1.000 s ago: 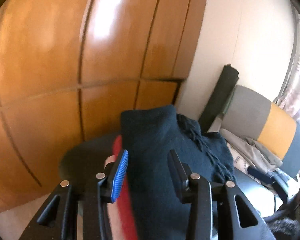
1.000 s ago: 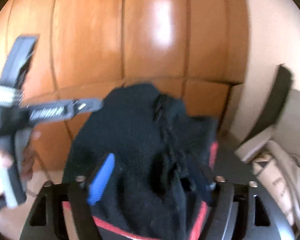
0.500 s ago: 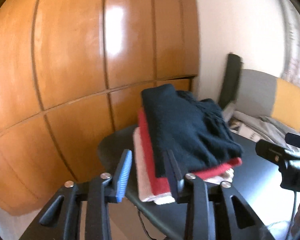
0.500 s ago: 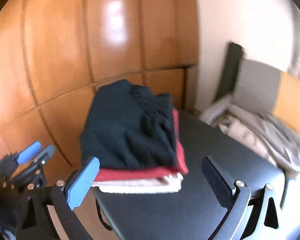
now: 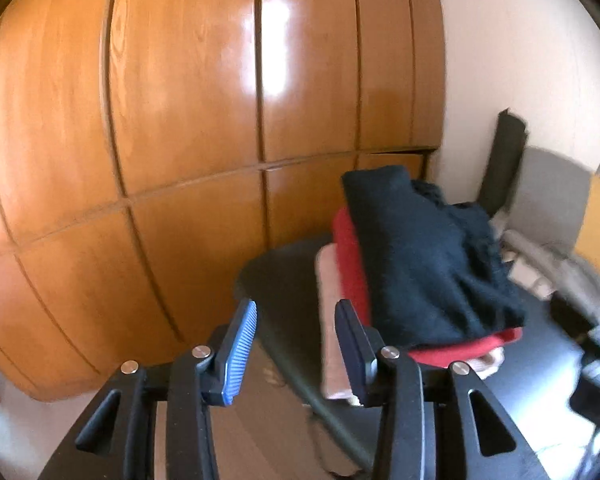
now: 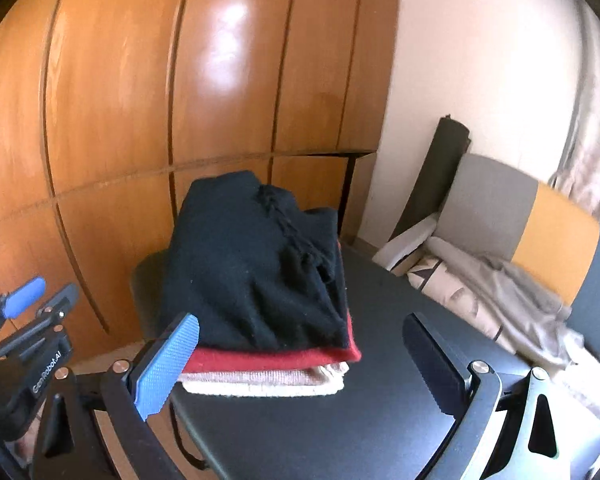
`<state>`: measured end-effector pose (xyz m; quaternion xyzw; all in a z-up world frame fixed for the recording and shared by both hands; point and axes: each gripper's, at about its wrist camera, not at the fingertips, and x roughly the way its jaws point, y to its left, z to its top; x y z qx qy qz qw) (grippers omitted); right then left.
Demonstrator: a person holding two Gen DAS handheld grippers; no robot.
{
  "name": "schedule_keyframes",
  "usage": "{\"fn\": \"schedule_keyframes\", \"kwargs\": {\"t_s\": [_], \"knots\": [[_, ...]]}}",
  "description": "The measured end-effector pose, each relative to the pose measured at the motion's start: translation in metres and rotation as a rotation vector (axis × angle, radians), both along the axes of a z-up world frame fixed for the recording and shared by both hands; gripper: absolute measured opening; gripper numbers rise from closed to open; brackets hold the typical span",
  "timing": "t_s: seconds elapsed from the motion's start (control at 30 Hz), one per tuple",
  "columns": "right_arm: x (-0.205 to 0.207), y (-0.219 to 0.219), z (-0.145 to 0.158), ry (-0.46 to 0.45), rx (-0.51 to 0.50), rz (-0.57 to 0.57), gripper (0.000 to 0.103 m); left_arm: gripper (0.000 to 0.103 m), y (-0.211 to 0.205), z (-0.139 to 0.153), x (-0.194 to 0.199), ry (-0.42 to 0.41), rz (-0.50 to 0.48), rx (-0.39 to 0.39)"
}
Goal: Fold clothes
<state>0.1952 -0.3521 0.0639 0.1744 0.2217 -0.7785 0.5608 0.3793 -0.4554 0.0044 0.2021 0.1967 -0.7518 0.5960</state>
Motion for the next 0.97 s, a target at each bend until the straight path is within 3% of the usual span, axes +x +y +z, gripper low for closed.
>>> {"fn": "schedule_keyframes", "kwargs": {"t_s": [0.2,0.37,0.97], "knots": [[0.011,-0.010,-0.005,0.022,0.029,0.034,0.103,0.039,0.005,0.003,0.002,0.054,-0.024,0.026],[0.013,-0.008,-0.002,0.026,0.027,0.042,0.103,0.039,-0.001,0.004,0.004,0.145,-0.072,0.046],[0.007,-0.009,-0.017,-0.014,0.067,0.040,0.103,0.038,0.008,0.003,-0.009,0.025,-0.033,-0.040]]}}
